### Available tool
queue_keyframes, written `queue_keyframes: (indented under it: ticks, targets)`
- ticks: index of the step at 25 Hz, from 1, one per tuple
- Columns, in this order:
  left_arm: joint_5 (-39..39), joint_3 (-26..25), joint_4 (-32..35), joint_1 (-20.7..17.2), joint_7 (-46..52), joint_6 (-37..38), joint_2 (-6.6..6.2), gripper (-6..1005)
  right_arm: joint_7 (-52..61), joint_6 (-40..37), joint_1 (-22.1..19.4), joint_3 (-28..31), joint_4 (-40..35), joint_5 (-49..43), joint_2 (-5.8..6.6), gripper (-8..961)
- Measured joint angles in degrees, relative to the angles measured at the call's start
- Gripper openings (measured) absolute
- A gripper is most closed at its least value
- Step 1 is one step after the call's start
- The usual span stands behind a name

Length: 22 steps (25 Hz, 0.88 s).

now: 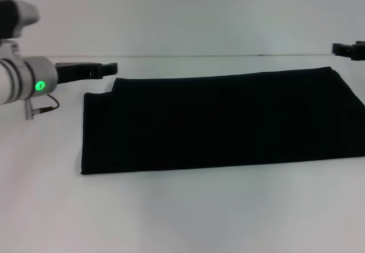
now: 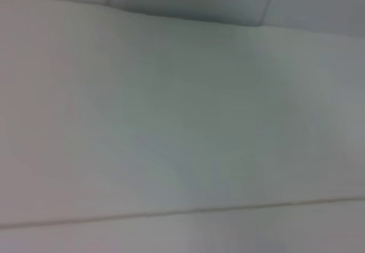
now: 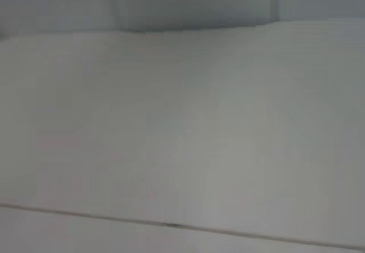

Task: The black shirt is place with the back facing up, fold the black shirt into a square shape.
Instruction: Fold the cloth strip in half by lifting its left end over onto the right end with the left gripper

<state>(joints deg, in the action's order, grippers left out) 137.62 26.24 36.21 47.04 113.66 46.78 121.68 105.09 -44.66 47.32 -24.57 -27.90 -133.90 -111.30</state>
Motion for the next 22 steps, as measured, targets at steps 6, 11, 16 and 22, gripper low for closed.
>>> queue_keyframes:
  ticks: [6, 11, 16, 22]
  targets:
    - [-5.7, -0.5, 6.2, -6.1, 6.1, 27.2, -3.32, 785, 2.2, -21.2, -4.2, 0.0, -4.0, 5.6, 1.64, 733]
    - [-5.7, -1.4, 9.2, -9.6, 12.2, 39.6, -4.44, 807, 1.5, -29.6, -7.6, -0.3, -4.1, 11.8, 1.46, 742]
    - [-2.5, -4.0, 10.5, -11.7, 15.1, 47.4, -4.44, 855, 0.0, -32.2, -8.3, -0.6, -4.0, 13.5, 1.04, 819]
    - [2.0, -4.9, 9.8, -12.3, 20.2, 51.4, -4.44, 874, -1.1, -30.7, -6.7, -1.3, -4.3, 13.3, 0.69, 901]
